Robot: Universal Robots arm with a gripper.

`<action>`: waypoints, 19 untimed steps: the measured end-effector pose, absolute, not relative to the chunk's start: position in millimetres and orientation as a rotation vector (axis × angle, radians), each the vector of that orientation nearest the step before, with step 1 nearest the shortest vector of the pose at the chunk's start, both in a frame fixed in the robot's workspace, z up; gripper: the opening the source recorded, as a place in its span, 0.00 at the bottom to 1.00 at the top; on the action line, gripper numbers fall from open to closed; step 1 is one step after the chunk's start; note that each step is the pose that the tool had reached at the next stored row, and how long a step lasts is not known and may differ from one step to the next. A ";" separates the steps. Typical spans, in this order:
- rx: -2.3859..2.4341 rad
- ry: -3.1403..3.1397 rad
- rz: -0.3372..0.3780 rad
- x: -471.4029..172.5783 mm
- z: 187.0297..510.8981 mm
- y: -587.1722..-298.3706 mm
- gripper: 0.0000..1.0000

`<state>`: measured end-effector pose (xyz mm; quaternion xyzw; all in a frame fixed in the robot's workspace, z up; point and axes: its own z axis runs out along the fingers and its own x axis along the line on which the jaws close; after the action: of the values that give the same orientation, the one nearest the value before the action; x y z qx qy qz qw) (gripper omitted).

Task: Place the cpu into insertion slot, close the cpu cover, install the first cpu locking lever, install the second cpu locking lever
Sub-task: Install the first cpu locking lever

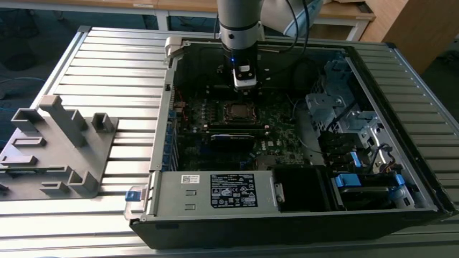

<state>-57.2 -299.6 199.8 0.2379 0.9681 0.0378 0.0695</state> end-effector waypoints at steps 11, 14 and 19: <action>0.725 2.911 0.114 -58.2 199.6 -299.1 0.11; 0.727 2.909 0.114 -58.4 199.2 -299.1 0.11; 0.725 2.903 0.116 -58.3 198.6 -299.1 0.11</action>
<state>-58.3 -299.1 198.6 0.2414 0.9669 0.0386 0.0734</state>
